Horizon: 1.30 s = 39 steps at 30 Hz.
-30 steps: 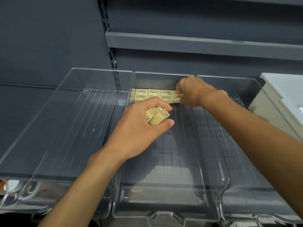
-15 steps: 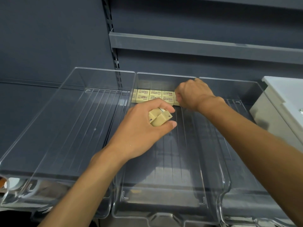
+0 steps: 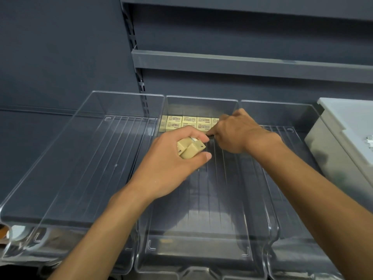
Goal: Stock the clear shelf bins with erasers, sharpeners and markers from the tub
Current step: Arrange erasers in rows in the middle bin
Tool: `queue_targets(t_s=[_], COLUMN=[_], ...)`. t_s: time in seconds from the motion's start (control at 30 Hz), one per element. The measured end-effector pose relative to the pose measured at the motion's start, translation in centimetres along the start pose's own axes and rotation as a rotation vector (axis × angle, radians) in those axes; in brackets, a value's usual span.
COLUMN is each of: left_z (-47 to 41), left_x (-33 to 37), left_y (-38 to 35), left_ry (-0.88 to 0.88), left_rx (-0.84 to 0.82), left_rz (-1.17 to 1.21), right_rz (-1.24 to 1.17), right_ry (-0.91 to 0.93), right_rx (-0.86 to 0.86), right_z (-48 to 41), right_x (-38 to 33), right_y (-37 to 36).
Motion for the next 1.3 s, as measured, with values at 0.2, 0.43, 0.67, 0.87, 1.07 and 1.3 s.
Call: queue_targets(t_s=[0.2, 0.43, 0.67, 0.87, 1.07, 1.3], left_z=[0.0, 1.1, 2.1, 2.1, 2.3, 2.3], left_x=[0.1, 1.0, 0.4, -0.2, -0.6, -1.7], left_y=[0.1, 0.3, 0.8, -0.2, -0.1, 0.8], left_ry=[0.01, 0.043, 0.07, 0.114, 0.137, 0.202], left_rx=[-0.005, -0.013, -0.013, -0.08, -0.007, 0.099], left_rz=[0.047, 0.454, 0.716, 0.806, 0.871, 1.119], right_rz=[-0.283, -0.832, -1.068, -1.096, -1.16, -1.667], right_ry=[0.158, 0.331, 0.399, 0.44, 0.385, 0.325], right_rx=[0.297, 0.499, 0.491, 0.459, 0.529, 0.361], right_z=[4.0, 10.0, 10.9, 11.5, 11.4, 10.0], right_x=[-1.7, -3.5, -5.1, -6.9, -5.7, -4.8], right_y=[2.5, 5.4, 5.3, 4.9, 4.7, 2.9])
Point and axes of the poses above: each hand's wrist, its own z-axis away from the middle knuckle, its own y-axis out of the back of the hand, x = y × z, the point moved 10 cm from there along -z, towards the middle knuckle, and after that the axes turned 9 degrees about -x, right-handed, at the moved point
